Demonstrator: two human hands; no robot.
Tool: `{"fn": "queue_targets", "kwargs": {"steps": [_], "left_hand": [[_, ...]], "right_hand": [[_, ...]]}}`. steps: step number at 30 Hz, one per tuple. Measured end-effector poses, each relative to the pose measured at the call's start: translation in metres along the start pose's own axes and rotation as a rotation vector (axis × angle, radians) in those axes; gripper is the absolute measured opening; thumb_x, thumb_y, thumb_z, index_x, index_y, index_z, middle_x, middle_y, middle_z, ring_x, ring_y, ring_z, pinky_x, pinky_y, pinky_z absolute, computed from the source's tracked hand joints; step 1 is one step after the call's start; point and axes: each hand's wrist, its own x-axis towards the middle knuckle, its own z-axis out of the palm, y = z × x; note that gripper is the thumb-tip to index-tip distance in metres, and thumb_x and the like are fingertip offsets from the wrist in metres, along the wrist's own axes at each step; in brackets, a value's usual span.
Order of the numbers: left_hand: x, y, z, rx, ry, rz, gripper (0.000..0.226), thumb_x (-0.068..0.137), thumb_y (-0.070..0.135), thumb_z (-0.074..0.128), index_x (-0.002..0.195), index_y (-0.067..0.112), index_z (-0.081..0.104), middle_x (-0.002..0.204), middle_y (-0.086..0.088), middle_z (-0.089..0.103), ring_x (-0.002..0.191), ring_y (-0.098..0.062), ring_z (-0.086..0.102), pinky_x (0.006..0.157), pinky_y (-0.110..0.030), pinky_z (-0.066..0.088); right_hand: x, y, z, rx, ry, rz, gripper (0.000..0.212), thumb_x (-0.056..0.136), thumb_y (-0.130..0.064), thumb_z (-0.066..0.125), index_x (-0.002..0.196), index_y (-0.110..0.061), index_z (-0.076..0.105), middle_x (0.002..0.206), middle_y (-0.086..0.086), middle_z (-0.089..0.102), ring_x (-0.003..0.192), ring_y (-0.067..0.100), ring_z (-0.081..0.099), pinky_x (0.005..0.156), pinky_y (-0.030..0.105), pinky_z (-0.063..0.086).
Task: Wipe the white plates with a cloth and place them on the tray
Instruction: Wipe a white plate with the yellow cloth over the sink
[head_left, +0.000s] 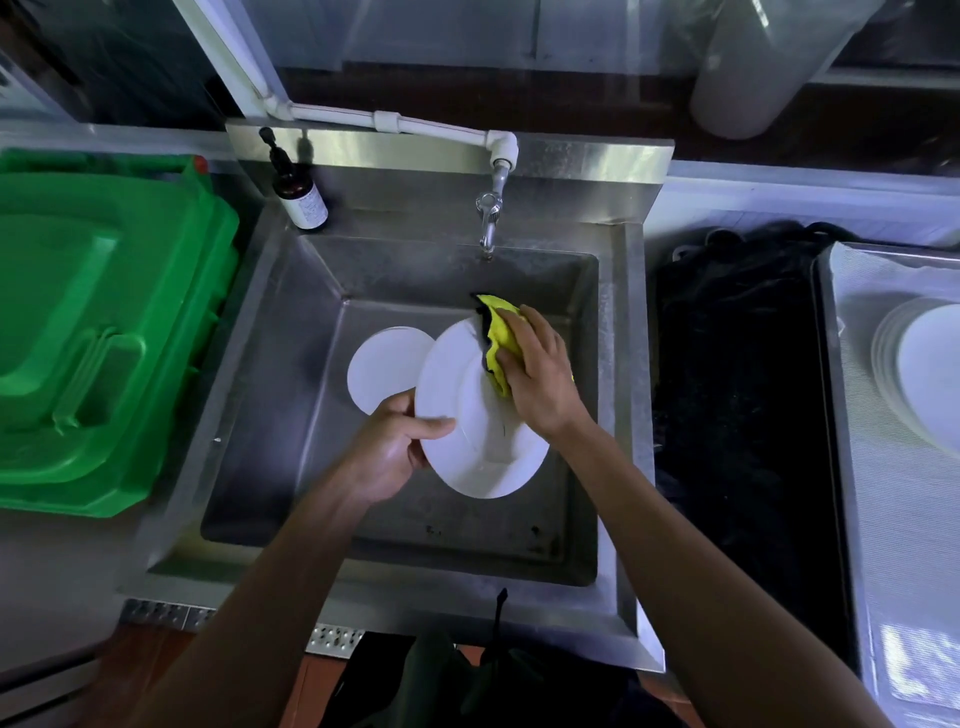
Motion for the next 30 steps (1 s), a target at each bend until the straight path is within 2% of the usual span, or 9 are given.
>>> {"fn": "queue_targets", "kwargs": {"steps": [5,11,14,16,20,26,30], "left_hand": [[0.003,0.000,0.000,-0.009,-0.022,0.000,0.049,0.069,0.003,0.071,0.118,0.007,0.069,0.114,-0.013,0.074,0.102,-0.029,0.072,0.077,-0.036,0.060],[0.006,0.000,0.001,0.003,0.011,0.021,0.045,0.072,-0.007,0.068,0.116,0.005,0.068,0.110,-0.017,0.071,0.102,-0.033,0.068,0.091,-0.043,0.052],[0.006,-0.002,0.001,0.004,0.013,0.031,0.040,0.074,-0.012,0.063,0.112,0.000,0.068,0.104,-0.019,0.070,0.100,-0.034,0.067,0.087,-0.040,0.051],[0.006,-0.002,0.002,0.007,0.020,0.025,0.040,0.073,-0.014,0.063,0.112,-0.003,0.067,0.103,-0.019,0.069,0.101,-0.035,0.066,0.086,-0.040,0.050],[0.006,0.001,0.004,0.011,0.015,0.012,0.036,0.070,-0.009,0.068,0.100,0.011,0.075,0.100,-0.014,0.072,0.096,-0.029,0.070,0.085,-0.040,0.052],[0.001,0.005,0.001,-0.013,0.005,0.010,0.048,0.067,-0.003,0.070,0.113,0.011,0.072,0.109,-0.013,0.074,0.100,-0.029,0.071,0.078,-0.036,0.059],[-0.002,0.004,0.004,-0.032,0.071,0.018,0.055,0.067,0.000,0.071,0.121,0.003,0.067,0.118,-0.022,0.069,0.107,-0.038,0.066,0.094,-0.048,0.050]], "right_hand": [[-0.006,-0.013,0.005,-0.131,-0.024,-0.161,0.047,0.102,-0.021,0.051,0.149,-0.022,0.046,0.160,0.010,0.032,0.144,0.037,0.030,0.117,0.054,0.022],[-0.024,-0.028,0.013,-0.111,-0.055,-0.270,0.046,0.103,-0.018,0.051,0.149,-0.023,0.047,0.162,0.010,0.028,0.151,0.036,0.017,0.118,0.061,0.013],[-0.032,-0.031,0.016,-0.087,-0.068,-0.302,0.046,0.104,-0.018,0.050,0.149,-0.027,0.047,0.163,0.007,0.025,0.153,0.033,0.011,0.121,0.059,0.006],[-0.035,-0.029,0.018,-0.079,-0.068,-0.304,0.046,0.104,-0.019,0.050,0.149,-0.028,0.047,0.164,0.005,0.024,0.154,0.032,0.009,0.122,0.059,0.005],[-0.030,-0.026,0.019,-0.103,-0.062,-0.273,0.046,0.105,-0.023,0.048,0.150,-0.031,0.045,0.164,0.004,0.025,0.154,0.031,0.011,0.121,0.060,0.006],[-0.016,-0.021,0.018,-0.134,-0.040,-0.245,0.050,0.105,-0.046,0.029,0.151,-0.031,0.041,0.162,0.003,0.027,0.152,0.026,0.016,0.121,0.056,0.010],[-0.008,-0.012,0.019,-0.116,-0.002,-0.143,0.050,0.105,-0.047,0.029,0.152,-0.032,0.039,0.162,0.002,0.026,0.148,0.028,0.023,0.118,0.056,0.018]]}}
